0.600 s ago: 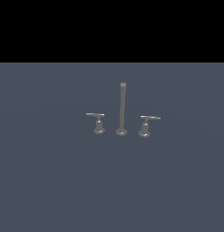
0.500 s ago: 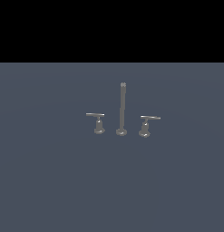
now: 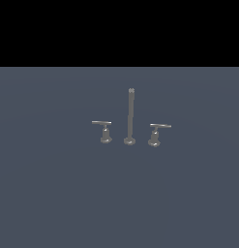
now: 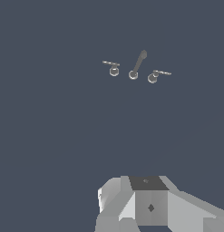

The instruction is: Turn on the faucet by rotating a designated handle.

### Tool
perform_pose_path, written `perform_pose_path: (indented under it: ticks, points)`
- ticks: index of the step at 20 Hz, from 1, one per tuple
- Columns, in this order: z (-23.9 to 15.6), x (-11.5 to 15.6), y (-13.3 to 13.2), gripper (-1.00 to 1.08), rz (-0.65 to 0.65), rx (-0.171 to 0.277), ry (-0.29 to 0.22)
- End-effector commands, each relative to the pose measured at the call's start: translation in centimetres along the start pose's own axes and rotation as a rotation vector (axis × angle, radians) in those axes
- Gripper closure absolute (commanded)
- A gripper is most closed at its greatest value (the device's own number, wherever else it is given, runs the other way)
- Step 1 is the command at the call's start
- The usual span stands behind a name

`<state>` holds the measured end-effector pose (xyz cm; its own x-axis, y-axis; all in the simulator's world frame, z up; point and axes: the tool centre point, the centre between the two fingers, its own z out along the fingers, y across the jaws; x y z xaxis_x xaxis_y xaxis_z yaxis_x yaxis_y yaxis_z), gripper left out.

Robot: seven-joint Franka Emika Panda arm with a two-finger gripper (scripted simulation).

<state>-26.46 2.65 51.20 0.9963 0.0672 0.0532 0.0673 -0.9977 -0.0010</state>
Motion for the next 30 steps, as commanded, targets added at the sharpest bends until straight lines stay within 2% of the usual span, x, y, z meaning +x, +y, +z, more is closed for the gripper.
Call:
perform_pose_path:
  ticks: [1, 7, 13, 20, 30]
  points:
    - [0.0, 0.0, -0.1, 1.08, -0.003, 0.001, 0.001]
    - [0.3, 1.0, 0.3, 1.08, 0.037, 0.0, -0.001]
    - [1.3, 3.5, 1.0, 1.08, 0.129, -0.002, -0.004]
    - [3.6, 8.1, 2.7, 1.08, 0.306, -0.006, -0.008]
    - [9.1, 15.4, 6.3, 1.08, 0.615, -0.014, -0.016]
